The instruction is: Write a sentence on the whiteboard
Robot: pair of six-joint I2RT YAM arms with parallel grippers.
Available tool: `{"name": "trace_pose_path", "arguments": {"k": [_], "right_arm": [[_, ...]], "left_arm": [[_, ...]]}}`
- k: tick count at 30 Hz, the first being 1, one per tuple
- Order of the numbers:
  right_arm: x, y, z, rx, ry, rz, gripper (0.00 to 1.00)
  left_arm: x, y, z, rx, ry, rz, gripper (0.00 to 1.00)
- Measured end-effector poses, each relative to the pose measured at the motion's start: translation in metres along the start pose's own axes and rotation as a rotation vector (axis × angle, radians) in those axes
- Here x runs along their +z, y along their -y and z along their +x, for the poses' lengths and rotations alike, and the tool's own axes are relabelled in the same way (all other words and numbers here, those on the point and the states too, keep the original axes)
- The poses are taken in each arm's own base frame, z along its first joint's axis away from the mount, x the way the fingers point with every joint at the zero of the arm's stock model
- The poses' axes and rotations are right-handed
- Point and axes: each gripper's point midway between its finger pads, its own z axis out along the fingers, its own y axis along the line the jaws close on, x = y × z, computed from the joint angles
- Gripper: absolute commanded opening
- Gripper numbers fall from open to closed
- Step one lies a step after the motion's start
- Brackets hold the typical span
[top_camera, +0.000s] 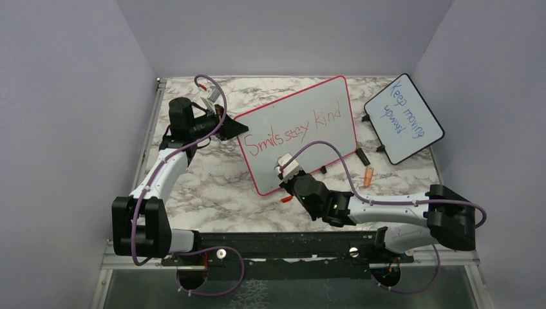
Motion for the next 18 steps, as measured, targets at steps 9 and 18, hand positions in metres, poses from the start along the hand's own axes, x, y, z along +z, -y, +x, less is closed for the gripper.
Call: {"name": "trace_pose_path", "arguments": {"k": [9,18], "right_arm": [[-0.005,-0.002,0.01,-0.008,-0.041,-0.016,0.01],[-0.007,0.007,0.016,-0.022,-0.065,0.027,0.01]], "left_arm": [[0.0,0.0,0.0,0.0,0.0,0.0,0.0],[0.0,0.0,0.0,0.0,0.0,0.0,0.0]]}}
